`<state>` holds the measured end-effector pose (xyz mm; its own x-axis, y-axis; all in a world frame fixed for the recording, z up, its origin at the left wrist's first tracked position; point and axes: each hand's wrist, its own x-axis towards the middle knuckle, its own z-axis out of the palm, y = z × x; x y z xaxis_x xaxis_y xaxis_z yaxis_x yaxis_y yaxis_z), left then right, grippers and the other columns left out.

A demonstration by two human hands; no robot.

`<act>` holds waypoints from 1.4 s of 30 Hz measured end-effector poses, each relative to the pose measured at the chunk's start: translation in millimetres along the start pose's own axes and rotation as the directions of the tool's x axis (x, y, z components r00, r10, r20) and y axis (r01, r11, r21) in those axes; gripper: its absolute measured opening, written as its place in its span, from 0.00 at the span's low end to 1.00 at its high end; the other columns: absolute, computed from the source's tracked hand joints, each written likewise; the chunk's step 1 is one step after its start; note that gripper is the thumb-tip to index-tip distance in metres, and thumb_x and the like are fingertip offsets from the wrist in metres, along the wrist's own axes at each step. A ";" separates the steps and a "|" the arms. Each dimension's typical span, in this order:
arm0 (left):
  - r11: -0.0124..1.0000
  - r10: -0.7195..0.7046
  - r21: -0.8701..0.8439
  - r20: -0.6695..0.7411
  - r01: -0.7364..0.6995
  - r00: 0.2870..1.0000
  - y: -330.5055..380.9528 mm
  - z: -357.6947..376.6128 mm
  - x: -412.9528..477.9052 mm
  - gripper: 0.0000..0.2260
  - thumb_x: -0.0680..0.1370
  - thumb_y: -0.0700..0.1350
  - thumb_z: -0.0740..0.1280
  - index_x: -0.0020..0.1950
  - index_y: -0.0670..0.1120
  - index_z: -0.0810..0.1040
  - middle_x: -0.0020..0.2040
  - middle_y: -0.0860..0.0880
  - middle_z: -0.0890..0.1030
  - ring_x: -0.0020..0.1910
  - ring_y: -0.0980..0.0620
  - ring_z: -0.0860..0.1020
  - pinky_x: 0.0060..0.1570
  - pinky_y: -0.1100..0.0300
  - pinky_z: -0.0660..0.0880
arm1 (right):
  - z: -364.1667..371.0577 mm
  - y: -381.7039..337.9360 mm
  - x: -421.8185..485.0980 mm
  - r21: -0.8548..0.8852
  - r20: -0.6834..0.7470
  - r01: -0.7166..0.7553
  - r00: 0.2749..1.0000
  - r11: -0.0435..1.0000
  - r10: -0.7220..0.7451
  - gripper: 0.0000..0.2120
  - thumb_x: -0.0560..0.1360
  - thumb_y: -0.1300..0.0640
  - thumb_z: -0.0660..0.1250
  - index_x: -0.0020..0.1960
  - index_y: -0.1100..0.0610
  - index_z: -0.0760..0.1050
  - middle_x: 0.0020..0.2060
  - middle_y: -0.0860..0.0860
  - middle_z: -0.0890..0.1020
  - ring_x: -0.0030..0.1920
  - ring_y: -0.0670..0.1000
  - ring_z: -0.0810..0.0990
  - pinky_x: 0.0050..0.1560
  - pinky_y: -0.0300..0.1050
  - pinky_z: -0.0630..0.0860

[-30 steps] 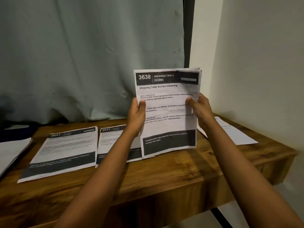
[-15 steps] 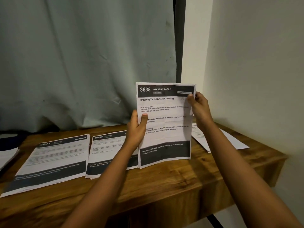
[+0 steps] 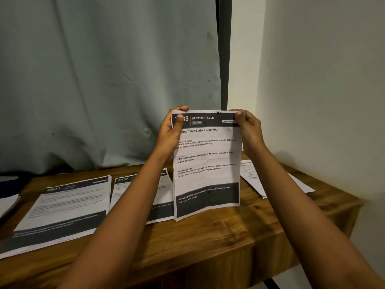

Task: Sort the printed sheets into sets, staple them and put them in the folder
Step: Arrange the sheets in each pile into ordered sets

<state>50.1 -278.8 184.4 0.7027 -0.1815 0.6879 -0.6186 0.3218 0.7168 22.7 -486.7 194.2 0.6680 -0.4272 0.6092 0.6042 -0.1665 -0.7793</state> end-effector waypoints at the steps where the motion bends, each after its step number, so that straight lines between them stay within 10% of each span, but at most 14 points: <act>1: 1.000 -0.018 -0.020 -0.015 0.017 1.000 0.1 0.3 0.7 0.10 0.81 0.48 0.60 0.61 0.49 0.73 0.52 0.47 0.82 0.45 0.50 0.83 0.38 0.57 0.80 | 0.3 0.3 -0.2 0.007 -0.008 -0.014 1.000 1.000 0.014 0.11 0.82 0.55 0.58 0.52 0.56 0.78 0.44 0.50 0.82 0.43 0.46 0.79 0.44 0.35 0.75; 10: 0.990 -0.058 -0.131 -0.068 0.048 0.996 4.9 5.6 7.9 0.04 0.81 0.44 0.61 0.50 0.48 0.75 0.47 0.48 0.83 0.42 0.51 0.83 0.40 0.56 0.81 | -0.7 1.7 3.6 0.110 -0.069 -0.096 0.992 0.989 0.104 0.11 0.82 0.55 0.59 0.52 0.58 0.78 0.43 0.50 0.82 0.44 0.49 0.79 0.47 0.41 0.75; 13: 0.989 -0.060 -0.139 -0.056 0.052 0.997 3.6 5.9 8.7 0.05 0.82 0.45 0.61 0.50 0.48 0.75 0.49 0.46 0.83 0.45 0.48 0.83 0.44 0.52 0.82 | 4.4 4.1 1.6 -0.233 -0.209 0.016 0.976 0.972 -0.066 0.11 0.81 0.55 0.58 0.59 0.56 0.75 0.51 0.49 0.80 0.57 0.51 0.77 0.57 0.45 0.70; 16: 0.988 -0.063 -0.146 -0.073 0.051 0.995 5.1 10.8 10.8 0.05 0.82 0.46 0.60 0.49 0.48 0.75 0.50 0.45 0.82 0.46 0.48 0.83 0.44 0.53 0.82 | 10.9 7.7 -0.8 -0.783 -0.023 0.312 0.850 0.538 -0.526 0.19 0.80 0.54 0.57 0.70 0.51 0.68 0.72 0.51 0.67 0.75 0.54 0.58 0.71 0.52 0.49; 20: 0.989 -0.040 -0.148 -0.068 0.030 0.997 6.5 20.0 12.8 0.06 0.82 0.45 0.58 0.49 0.47 0.73 0.51 0.43 0.81 0.45 0.49 0.83 0.41 0.56 0.81 | 31.1 11.3 -1.5 -0.777 0.369 0.589 0.714 0.225 -0.595 0.17 0.80 0.52 0.55 0.66 0.53 0.72 0.71 0.53 0.70 0.77 0.54 0.54 0.72 0.55 0.42; 24: 0.982 -0.085 -0.176 -0.104 0.066 0.991 4.4 18.6 12.3 0.07 0.83 0.45 0.57 0.48 0.47 0.73 0.51 0.43 0.82 0.45 0.49 0.83 0.41 0.56 0.80 | 28.1 8.0 6.1 -0.747 0.353 0.608 0.706 0.269 -0.613 0.08 0.79 0.59 0.55 0.50 0.55 0.73 0.53 0.50 0.81 0.71 0.53 0.67 0.71 0.53 0.43; 31: 0.968 -0.146 -0.229 -0.182 0.103 0.972 5.5 10.4 14.0 0.09 0.83 0.44 0.57 0.45 0.47 0.73 0.47 0.47 0.83 0.41 0.52 0.83 0.46 0.53 0.81 | -17.0 12.6 23.8 -0.716 0.159 0.385 0.903 0.583 -0.400 0.11 0.81 0.56 0.55 0.49 0.53 0.76 0.49 0.48 0.81 0.58 0.50 0.75 0.67 0.53 0.53; 36: 0.969 -0.176 -0.209 -0.213 0.131 0.961 6.7 15.6 19.5 0.09 0.83 0.45 0.57 0.45 0.47 0.73 0.47 0.47 0.83 0.43 0.51 0.83 0.41 0.55 0.80 | -16.0 10.6 28.8 -0.233 0.016 0.155 0.988 0.960 -0.156 0.07 0.79 0.57 0.64 0.46 0.56 0.79 0.42 0.49 0.83 0.44 0.48 0.80 0.54 0.52 0.78; 42: 0.965 -0.176 -0.229 -0.195 0.130 0.965 7.1 12.7 16.6 0.09 0.83 0.44 0.57 0.45 0.46 0.73 0.46 0.48 0.83 0.41 0.52 0.83 0.38 0.58 0.80 | -18.6 11.7 29.6 -0.048 0.022 0.053 0.998 0.997 -0.052 0.04 0.78 0.62 0.65 0.50 0.61 0.77 0.42 0.50 0.83 0.41 0.45 0.81 0.45 0.44 0.80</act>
<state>52.9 -291.3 202.4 0.8556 -0.0502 0.5153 -0.4252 0.4995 0.7547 41.5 -517.9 200.4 0.6454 -0.3982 0.6518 0.6172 -0.2309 -0.7522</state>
